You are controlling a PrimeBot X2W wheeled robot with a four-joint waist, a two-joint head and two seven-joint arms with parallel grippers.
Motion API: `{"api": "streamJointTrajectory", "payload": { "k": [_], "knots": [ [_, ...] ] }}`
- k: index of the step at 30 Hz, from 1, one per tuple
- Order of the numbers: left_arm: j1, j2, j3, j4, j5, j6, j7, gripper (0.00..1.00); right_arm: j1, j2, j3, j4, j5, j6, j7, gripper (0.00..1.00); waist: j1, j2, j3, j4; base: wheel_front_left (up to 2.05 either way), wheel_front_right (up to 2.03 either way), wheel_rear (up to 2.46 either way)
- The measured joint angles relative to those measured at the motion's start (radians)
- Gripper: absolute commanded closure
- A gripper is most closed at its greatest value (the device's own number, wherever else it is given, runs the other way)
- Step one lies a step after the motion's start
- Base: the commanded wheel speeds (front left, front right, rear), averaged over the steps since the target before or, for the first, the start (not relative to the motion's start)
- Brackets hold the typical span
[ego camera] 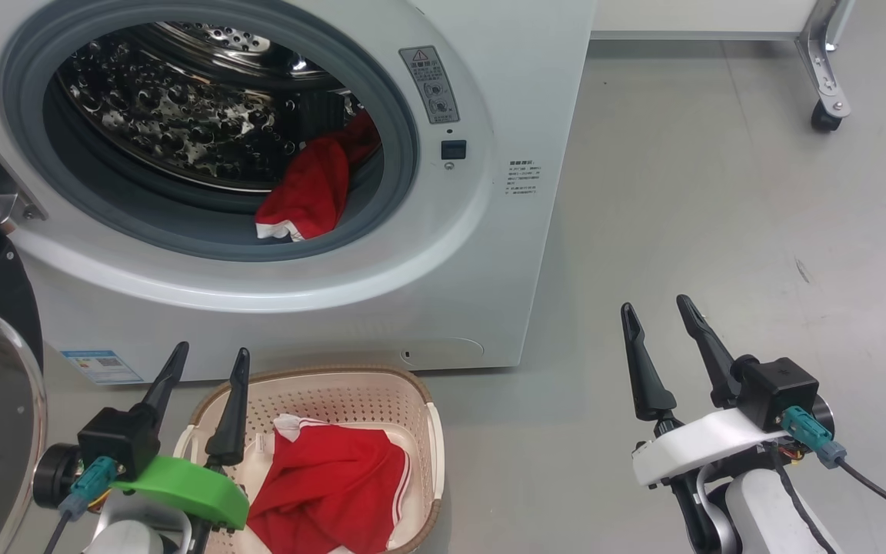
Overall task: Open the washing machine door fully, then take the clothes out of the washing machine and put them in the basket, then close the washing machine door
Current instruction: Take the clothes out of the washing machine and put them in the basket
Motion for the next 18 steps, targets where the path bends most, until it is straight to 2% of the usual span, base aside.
{"api": "streamJointTrajectory", "payload": {
  "k": [18],
  "knots": [
    [0.035, -0.009, 0.006, -0.04, 0.025, 0.0, -0.002, 0.0, 0.0, 0.0, 0.001, -0.007, 0.0, 0.0, 0.0, 0.0, 0.0, 0.0, 0.011, -0.003, 0.0, 0.0, 0.0]
  ]
}}
